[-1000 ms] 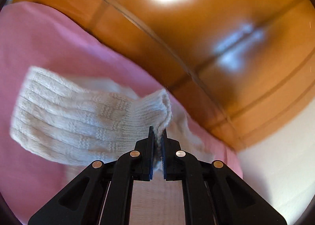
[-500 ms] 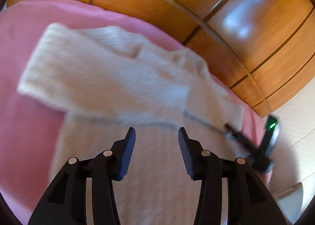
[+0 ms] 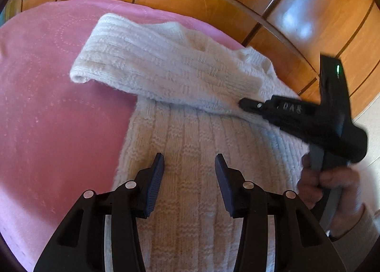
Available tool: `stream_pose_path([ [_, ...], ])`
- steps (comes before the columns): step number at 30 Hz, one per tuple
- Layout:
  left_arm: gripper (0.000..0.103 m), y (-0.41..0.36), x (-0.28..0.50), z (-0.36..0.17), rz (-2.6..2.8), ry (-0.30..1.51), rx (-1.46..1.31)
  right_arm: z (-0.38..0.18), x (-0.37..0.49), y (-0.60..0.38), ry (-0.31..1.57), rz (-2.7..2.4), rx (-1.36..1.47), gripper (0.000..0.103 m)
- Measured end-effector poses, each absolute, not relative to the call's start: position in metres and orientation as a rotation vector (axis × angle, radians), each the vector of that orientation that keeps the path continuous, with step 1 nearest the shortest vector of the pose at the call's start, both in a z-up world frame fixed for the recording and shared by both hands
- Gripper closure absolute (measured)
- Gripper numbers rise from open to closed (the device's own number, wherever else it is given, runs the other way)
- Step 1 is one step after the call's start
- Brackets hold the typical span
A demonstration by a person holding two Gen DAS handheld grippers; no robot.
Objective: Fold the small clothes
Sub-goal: 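Grasp the sweater side edge with the right gripper and fold it inward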
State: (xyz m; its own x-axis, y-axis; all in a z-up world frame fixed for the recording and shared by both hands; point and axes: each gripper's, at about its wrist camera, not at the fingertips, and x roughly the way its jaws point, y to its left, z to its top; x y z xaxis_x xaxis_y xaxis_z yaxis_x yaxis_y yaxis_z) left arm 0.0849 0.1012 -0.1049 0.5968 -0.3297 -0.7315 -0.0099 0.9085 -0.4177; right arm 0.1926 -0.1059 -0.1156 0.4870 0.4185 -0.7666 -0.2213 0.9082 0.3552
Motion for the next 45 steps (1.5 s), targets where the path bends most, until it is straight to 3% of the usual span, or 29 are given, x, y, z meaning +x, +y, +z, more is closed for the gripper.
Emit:
stream_pose_path([
  [7, 0.059, 0.102, 0.091, -0.105, -0.185, 0.929, -0.412, -0.001, 0.166, -0.125, 0.686, 0.441, 0.118, 0.098],
  [12, 0.059, 0.098, 0.091, -0.104, -0.172, 0.929, -0.379, 0.031, 0.169, -0.186, 0.608, 0.334, 0.154, 0.098],
  [19, 0.059, 0.090, 0.092, -0.103, -0.151, 0.937, -0.299, -0.030, 0.187, -0.295, 0.726, 0.076, 0.302, 0.098],
  [28, 0.059, 0.089, 0.096, -0.089, -0.129, 0.966, -0.285, -0.112, 0.190, -0.350, 0.857, -0.056, 0.409, 0.097],
  [33, 0.059, 0.084, 0.115, -0.054, -0.141, 0.868, -0.266, -0.092, 0.175, -0.353, 0.801, -0.040, 0.392, 0.084],
  [35, 0.059, 0.080, 0.131, -0.044, -0.135, 0.843, -0.251, -0.076, 0.166, -0.341, 0.770, -0.007, 0.360, 0.074],
  [37, 0.059, 0.073, 0.150, -0.038, -0.142, 0.828, -0.244, -0.067, 0.163, -0.327, 0.740, 0.017, 0.303, 0.055],
  [45, 0.059, 0.047, 0.231, -0.053, -0.092, 0.848, -0.160, -0.092, 0.204, -0.296, 0.821, 0.037, 0.154, 0.053],
])
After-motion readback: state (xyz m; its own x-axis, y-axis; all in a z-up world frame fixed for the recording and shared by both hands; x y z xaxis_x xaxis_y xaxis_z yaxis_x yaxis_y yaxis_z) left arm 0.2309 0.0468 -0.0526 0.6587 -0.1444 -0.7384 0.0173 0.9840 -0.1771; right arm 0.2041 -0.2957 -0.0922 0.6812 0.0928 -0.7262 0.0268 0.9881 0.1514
